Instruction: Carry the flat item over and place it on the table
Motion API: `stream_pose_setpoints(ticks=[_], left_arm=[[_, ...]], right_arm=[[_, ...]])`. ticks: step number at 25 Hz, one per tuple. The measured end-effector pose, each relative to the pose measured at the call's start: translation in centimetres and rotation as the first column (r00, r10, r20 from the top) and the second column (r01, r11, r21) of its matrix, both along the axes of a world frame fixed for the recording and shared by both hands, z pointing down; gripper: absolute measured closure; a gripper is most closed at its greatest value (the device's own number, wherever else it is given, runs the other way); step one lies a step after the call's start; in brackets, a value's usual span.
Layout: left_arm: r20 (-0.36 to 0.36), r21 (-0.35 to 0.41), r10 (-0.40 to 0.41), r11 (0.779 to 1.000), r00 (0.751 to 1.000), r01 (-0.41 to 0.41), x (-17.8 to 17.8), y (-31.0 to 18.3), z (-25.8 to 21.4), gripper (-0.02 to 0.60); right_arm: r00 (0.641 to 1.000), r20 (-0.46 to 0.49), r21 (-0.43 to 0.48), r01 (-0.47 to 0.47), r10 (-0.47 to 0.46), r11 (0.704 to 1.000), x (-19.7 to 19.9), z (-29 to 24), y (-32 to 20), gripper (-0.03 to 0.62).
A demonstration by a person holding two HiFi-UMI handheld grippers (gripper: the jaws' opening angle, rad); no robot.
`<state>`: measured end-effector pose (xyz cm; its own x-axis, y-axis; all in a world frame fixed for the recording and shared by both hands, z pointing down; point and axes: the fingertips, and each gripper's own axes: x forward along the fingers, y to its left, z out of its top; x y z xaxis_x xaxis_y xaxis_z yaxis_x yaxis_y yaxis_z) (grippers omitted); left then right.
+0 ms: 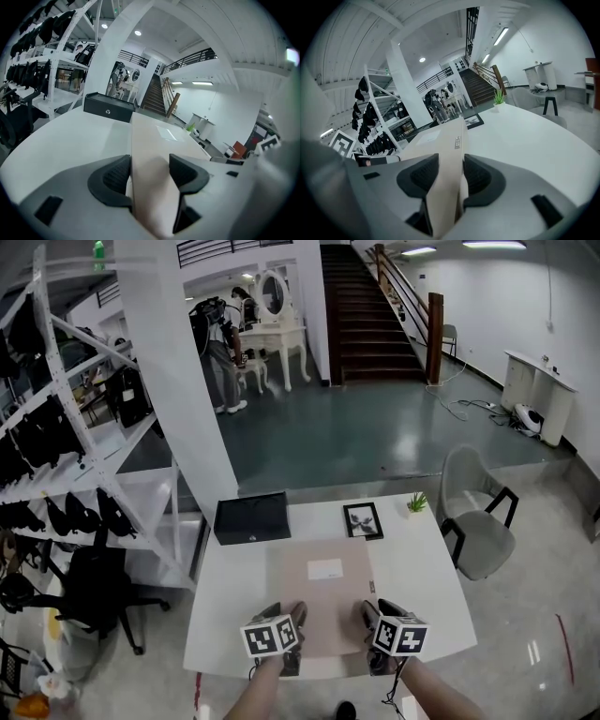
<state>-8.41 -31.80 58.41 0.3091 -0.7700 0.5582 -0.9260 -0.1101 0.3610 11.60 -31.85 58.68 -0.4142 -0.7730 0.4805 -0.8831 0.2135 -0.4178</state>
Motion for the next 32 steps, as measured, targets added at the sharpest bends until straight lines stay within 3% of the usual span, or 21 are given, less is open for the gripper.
stream_pose_setpoints(ticks=[14, 32], left_arm=[[0.008, -0.047, 0.006, 0.999, 1.0, -0.006, 0.0, -0.3, 1.6, 0.321], [0.007, -0.053, 0.008, 0.999, 1.0, -0.008, 0.0, -0.6, 2.0, 0.319]], right_arm=[[1.0, -0.015, -0.047, -0.012, 0.011, 0.999, 0.1, 1.5, -0.1, 0.43], [1.0, -0.019, -0.034, -0.015, 0.014, 0.999, 0.2, 1.9, -0.4, 0.43]])
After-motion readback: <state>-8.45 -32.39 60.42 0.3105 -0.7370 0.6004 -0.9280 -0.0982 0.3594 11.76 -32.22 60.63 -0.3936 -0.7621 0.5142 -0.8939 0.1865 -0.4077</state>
